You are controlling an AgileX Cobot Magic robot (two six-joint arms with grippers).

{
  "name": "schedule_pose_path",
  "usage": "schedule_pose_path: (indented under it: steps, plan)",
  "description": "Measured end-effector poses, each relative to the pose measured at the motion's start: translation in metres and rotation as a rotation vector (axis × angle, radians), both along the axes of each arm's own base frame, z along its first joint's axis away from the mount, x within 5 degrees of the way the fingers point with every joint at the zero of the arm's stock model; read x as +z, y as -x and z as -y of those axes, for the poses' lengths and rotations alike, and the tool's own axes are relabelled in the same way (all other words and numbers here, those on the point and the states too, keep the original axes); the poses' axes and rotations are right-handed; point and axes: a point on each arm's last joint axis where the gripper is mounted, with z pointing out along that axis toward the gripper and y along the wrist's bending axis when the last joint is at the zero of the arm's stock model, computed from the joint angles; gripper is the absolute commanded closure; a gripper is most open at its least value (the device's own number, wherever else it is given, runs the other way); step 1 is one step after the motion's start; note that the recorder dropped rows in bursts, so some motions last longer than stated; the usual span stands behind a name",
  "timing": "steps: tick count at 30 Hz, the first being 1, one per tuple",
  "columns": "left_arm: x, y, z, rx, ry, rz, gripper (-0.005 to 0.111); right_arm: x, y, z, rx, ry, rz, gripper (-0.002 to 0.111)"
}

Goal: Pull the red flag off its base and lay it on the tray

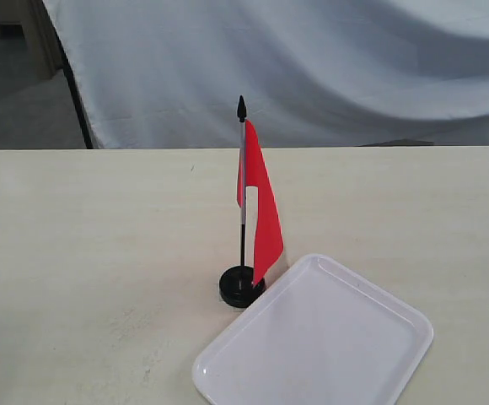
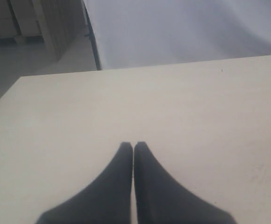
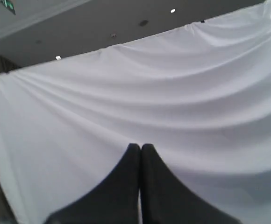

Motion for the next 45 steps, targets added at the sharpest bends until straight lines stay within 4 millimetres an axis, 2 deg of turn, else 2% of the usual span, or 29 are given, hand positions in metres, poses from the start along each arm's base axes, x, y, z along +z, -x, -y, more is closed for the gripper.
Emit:
schedule_pose_path:
  steps: [4,9,12,21,25,32,36,40,45]
  plan:
    - [0.000,0.000,0.000,0.000,0.000,0.000,0.105,-0.001,-0.001,0.000,0.111,-0.185,0.008,0.109]
    - [0.000,0.000,0.000,0.000,0.000,0.000,0.105,0.002,0.000,-0.006,0.141,-0.108,0.025,0.109]
    - [0.000,0.000,0.000,0.000,0.000,0.000,0.105,0.002,-0.007,-0.011,0.160,-0.038,-0.003,0.109]
    - [0.000,0.000,0.000,0.000,0.000,0.000,0.105,-0.005,-0.047,-0.031,0.317,0.144,-0.127,0.109]
    - [0.000,0.000,0.000,0.000,0.000,0.000,0.105,-0.016,-0.067,-0.041,0.437,0.185,-0.184,0.109]
    - [0.000,0.000,0.000,0.000,0.000,0.000,0.105,-0.050,-0.104,-0.063,0.670,0.223,-0.411,0.109]
    - [0.000,0.000,0.000,0.000,0.000,0.000,0.105,-0.071,-0.122,-0.087,0.760,0.284,-0.504,0.109]
    - [0.000,0.000,0.000,0.000,0.000,0.000,0.105,-0.090,-0.135,-0.126,0.816,0.383,-0.546,0.109]
    - [0.000,0.000,0.000,0.000,0.000,0.000,0.105,-0.110,-0.140,-0.162,0.709,0.499,-0.579,0.109]
